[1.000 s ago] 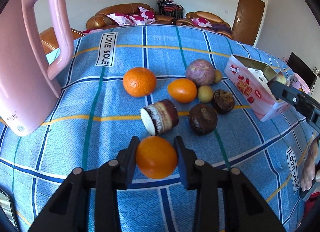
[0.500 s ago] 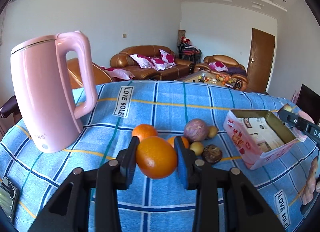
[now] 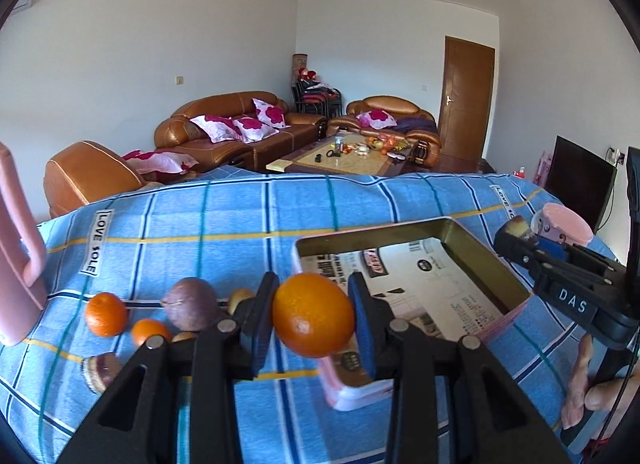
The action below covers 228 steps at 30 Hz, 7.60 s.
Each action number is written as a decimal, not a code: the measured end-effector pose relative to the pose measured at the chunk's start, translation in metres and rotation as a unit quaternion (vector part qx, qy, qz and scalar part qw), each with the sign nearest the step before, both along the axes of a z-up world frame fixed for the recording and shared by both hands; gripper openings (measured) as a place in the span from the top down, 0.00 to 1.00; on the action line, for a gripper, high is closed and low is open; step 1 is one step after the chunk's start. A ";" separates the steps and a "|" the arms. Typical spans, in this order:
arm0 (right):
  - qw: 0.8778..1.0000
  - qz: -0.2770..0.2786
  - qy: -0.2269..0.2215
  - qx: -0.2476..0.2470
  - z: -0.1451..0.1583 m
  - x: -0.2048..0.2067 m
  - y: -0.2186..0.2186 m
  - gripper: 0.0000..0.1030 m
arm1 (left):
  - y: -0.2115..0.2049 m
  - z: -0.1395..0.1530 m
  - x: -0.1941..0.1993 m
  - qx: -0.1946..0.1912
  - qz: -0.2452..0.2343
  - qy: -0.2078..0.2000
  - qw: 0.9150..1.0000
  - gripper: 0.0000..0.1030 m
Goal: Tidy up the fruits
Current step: 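Carry the cake slice and orange into the pink tin and open both tools, then withdraw both open tools from the tin back toward the fruits, then grasp a dark chocolate ball with the right tool while the left tool grasps a cake slice, then carry both items over the tin and release the chocolate ball from the right tool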
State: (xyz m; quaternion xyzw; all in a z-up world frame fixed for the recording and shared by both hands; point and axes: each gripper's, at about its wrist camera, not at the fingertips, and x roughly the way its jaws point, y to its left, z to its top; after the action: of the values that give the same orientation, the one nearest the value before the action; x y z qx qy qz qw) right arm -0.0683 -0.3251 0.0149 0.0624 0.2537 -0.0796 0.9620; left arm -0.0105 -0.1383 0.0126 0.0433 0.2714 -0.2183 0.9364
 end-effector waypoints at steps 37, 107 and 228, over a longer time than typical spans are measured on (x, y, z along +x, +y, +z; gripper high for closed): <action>0.996 0.027 0.084 0.009 -0.032 0.020 0.005 0.64 | -0.056 -0.034 0.017 0.055 -0.007 0.067 0.996 0.63; 0.998 0.008 -0.052 -0.032 -0.003 -0.006 0.148 0.20 | 0.147 -0.012 0.025 0.060 0.173 -0.041 0.982 0.00; 0.999 0.009 -0.045 -0.012 0.010 0.004 0.065 0.62 | 0.079 -0.010 0.004 -0.012 0.118 -0.032 0.992 0.59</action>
State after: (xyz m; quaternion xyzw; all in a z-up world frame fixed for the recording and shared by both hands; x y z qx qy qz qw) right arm -0.0643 -0.2599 0.0250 0.0525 0.2094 -0.0709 0.9738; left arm -0.0067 -0.0589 0.0022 0.0066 0.2414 -0.1082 0.9644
